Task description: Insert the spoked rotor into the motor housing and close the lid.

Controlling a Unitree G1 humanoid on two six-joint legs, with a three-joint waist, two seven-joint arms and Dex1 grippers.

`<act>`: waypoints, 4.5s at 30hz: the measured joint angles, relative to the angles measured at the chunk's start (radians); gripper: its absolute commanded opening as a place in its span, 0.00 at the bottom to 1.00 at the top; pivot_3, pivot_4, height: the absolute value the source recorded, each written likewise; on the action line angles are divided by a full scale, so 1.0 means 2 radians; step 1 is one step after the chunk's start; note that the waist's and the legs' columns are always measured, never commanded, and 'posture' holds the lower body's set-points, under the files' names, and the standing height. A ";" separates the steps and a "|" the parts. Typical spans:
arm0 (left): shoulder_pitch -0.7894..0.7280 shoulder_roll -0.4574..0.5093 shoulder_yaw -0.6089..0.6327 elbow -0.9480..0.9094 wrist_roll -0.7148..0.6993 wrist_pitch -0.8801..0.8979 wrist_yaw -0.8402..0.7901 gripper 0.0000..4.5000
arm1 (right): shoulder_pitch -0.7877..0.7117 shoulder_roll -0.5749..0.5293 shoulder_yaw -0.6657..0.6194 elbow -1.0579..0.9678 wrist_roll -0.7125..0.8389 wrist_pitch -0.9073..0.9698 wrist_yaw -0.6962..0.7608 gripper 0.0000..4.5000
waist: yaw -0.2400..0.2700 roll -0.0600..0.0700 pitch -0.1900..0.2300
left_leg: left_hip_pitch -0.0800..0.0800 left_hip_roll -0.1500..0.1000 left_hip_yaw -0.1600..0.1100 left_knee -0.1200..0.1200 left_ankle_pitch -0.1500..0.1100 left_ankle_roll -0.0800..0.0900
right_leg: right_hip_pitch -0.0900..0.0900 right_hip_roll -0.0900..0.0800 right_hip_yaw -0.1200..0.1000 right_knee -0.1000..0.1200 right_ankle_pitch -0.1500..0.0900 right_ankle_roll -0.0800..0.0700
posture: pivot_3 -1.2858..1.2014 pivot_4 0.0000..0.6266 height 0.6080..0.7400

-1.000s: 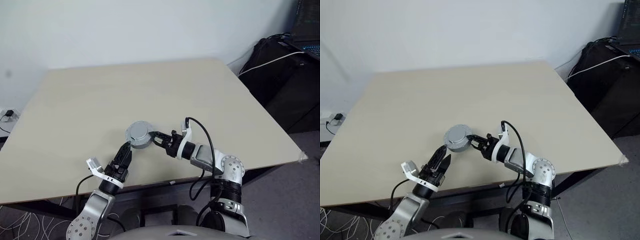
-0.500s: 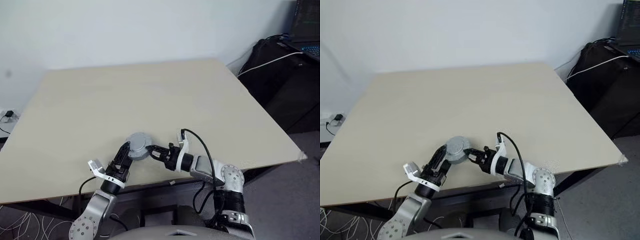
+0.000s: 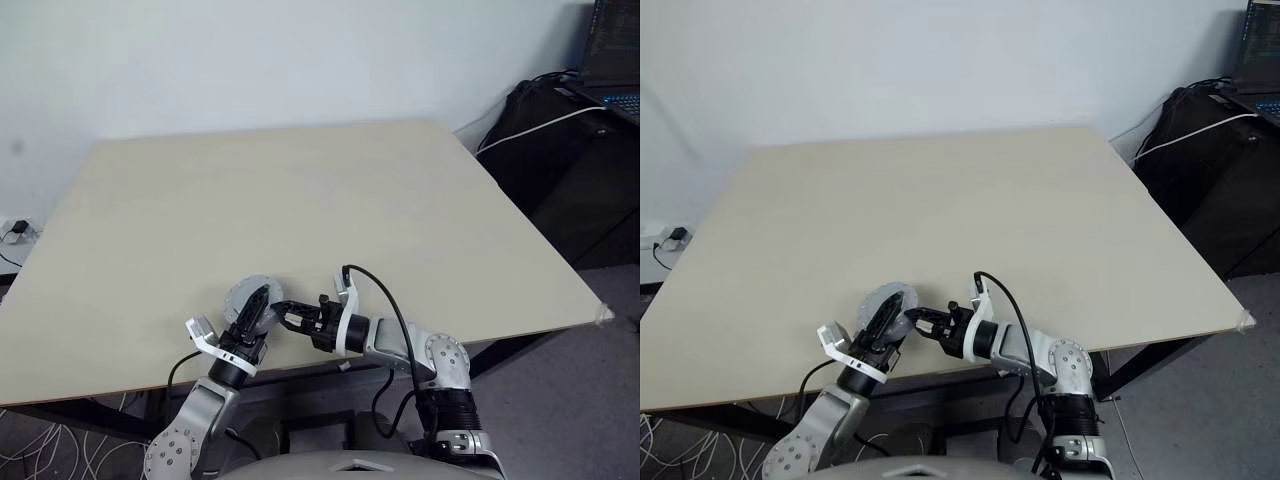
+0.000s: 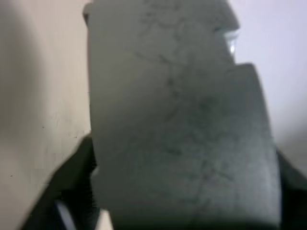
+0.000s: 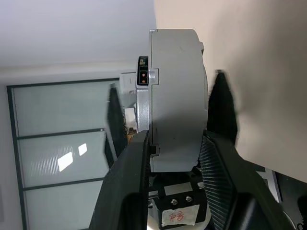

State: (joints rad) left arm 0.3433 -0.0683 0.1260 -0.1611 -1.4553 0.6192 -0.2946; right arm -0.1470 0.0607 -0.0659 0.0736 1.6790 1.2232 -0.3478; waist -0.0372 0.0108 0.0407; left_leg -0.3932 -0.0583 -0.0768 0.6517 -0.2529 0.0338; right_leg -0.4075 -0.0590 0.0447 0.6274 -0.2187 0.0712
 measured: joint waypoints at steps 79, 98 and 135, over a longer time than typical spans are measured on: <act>-0.271 -0.008 0.137 0.197 0.116 -0.208 0.183 0.48 | 0.061 -0.063 0.015 -0.141 -0.286 -0.164 0.168 1.00 | 0.015 -0.005 -0.002 | 0.004 -0.001 0.001 0.003 0.001 0.002 | 0.006 0.000 0.001 -0.001 0.002 0.003 | 0.52 0.00 1.00; -0.362 -0.026 0.215 0.332 0.178 -0.236 0.208 0.74 | 0.062 -0.052 0.008 -0.142 -0.289 -0.159 0.167 1.00 | 0.014 -0.007 -0.002 | 0.005 -0.001 0.001 0.003 0.001 0.002 | 0.007 0.000 0.001 -0.001 0.003 0.003 | 0.52 0.00 1.00; -0.029 0.004 0.032 -0.048 0.163 -0.106 0.288 0.99 | 0.058 -0.064 0.006 -0.160 -0.316 -0.153 0.188 1.00 | 0.010 -0.003 -0.007 | 0.007 -0.001 0.003 0.000 -0.002 -0.001 | 0.005 -0.001 0.002 -0.003 0.001 0.004 | 0.52 0.00 1.00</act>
State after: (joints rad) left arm 0.2856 -0.0607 0.1892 -0.2578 -1.1290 0.4068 0.2816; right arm -0.0309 -0.0663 -0.0530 -0.2472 1.0472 0.9175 0.0276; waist -0.0179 0.0041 0.0274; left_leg -0.3786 -0.0598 -0.0716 0.6518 -0.2568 0.0320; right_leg -0.3968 -0.0618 0.0479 0.6217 -0.2177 0.0794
